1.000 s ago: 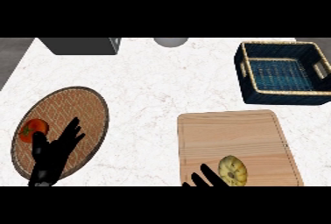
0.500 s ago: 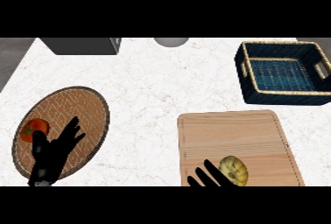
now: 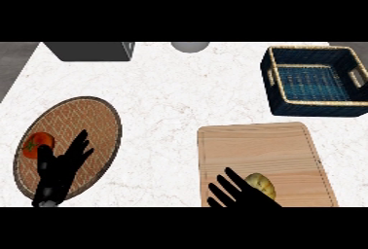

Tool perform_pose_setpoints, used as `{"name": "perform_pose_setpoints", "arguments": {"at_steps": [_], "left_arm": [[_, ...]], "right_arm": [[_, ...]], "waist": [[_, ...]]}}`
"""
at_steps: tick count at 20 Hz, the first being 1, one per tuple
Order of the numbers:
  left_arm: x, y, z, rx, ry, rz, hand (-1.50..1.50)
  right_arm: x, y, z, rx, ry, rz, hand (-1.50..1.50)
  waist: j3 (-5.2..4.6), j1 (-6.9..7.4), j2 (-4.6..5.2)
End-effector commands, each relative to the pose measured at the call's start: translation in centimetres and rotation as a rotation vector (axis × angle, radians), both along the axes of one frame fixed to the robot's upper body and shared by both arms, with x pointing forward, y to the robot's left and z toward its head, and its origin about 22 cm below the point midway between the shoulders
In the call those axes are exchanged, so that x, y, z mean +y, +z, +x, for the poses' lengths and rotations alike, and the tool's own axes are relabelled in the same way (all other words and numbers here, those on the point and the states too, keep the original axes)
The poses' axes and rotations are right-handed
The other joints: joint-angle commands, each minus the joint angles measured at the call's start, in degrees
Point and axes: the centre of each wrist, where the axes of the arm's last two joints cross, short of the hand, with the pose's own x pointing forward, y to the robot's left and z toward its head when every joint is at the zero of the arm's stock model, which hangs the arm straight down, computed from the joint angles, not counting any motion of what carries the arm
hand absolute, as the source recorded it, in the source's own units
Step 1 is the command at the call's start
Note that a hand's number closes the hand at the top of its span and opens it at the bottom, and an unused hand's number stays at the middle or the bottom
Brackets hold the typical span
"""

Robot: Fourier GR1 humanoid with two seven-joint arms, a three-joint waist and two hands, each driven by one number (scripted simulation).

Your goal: Pick the squash from the cutting board and place it in the basket

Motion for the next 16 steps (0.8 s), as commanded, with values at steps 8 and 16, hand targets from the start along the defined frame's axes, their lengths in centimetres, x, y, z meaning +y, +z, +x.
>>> {"name": "perform_pose_setpoints", "arguments": {"at_steps": [8, 16], "left_arm": [[-0.5, -1.8, -1.6, 0.098, 0.012, 0.005, 0.00], [-0.9, -1.8, -1.5, 0.112, 0.021, -0.007, 0.00]], "right_arm": [[-1.8, -3.1, 2.5, -0.017, -0.013, -0.064, -1.50], [-1.6, -4.7, 3.7, -0.032, -0.051, -0.118, -1.50]], "waist": [[-0.70, -0.12, 0.37], [-0.71, -0.14, 0.36]]}}
